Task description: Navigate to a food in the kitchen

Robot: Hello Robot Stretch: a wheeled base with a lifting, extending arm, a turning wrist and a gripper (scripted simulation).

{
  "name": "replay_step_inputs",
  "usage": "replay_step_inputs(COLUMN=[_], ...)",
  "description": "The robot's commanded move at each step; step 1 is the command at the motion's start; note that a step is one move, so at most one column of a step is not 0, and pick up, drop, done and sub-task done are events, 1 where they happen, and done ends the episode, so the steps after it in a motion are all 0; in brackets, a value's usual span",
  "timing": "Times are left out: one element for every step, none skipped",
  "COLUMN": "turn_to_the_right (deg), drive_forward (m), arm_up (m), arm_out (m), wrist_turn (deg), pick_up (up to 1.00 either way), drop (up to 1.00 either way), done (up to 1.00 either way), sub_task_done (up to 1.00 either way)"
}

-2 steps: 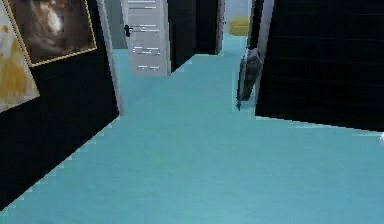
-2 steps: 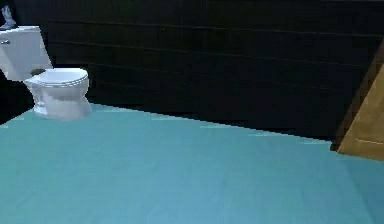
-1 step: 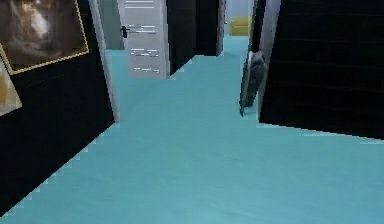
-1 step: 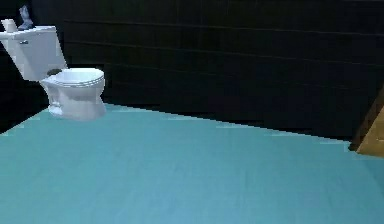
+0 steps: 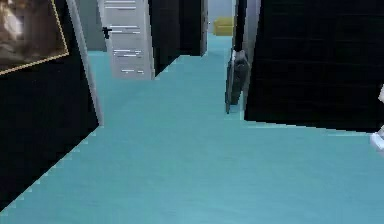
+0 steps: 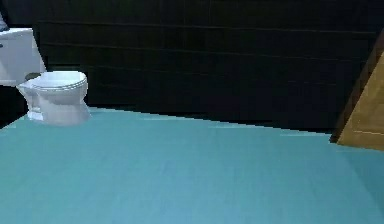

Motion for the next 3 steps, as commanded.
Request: replay_step_inputs(turn_to_the_right=[0.0, 3.0, 0.0], drive_forward=[1.00, 0.00, 1.00], arm_up=[0.00, 0.00, 0.00], arm_out=[0.00, 0.00, 0.00], wrist_turn=[0.0, 0.0, 0.0], pick_up=[0.00, 0.00, 0.00], drop=[0.00, 0.00, 0.00], done=[0.00, 0.00, 0.00], sub_task_done=[0.00, 0.00, 0.00])
